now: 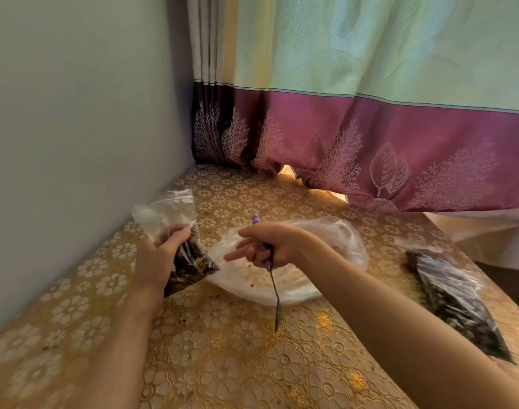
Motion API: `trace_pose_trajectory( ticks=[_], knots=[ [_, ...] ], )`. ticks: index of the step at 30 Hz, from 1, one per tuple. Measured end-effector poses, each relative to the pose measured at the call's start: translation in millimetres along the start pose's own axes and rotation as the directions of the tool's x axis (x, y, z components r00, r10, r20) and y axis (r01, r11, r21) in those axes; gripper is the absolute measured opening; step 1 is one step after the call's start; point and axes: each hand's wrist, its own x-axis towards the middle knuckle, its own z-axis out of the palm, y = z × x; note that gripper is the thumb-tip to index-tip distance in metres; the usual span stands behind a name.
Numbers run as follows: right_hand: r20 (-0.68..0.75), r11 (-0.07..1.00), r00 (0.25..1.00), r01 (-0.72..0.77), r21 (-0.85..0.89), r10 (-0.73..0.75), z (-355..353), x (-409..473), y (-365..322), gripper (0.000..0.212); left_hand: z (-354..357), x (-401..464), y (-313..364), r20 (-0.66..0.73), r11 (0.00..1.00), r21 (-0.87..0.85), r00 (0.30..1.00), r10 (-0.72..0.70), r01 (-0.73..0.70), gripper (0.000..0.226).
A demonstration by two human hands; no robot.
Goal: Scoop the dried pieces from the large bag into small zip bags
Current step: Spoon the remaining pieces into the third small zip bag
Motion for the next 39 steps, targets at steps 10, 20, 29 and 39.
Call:
trace_pose_trajectory(
  ticks=[10, 20, 29, 39],
  knots=[
    [-0.537, 0.68, 0.765, 0.605, 0.414, -0.355, -69, -38, 0, 0.045, 9, 0, -7, 0.092, 0.905, 0.377, 0.98, 0.175, -0.197, 0.004],
    [-0.726, 0.721, 0.339, 0.623, -0.304, -0.599, -115, -44, 63, 0.057, 15, -3, -14, 0.096, 0.814, 0.519, 0.964, 0.249, -0.262, 0.018],
    [-0.679, 0.698, 0.353, 0.635, -0.33, -0.643, -111, -38, 82, 0.046, 16, -2, -19, 0.087, 0.814, 0.531, 0.971, 0.224, -0.236, 0.03],
    [-0.619, 0.765, 0.518, 0.603, -0.226, -0.59, -92, -22, 70, 0.049, 16, -2, -19, 0.088, 0.809, 0.537, 0.97, 0.228, -0.239, 0.03]
  ],
)
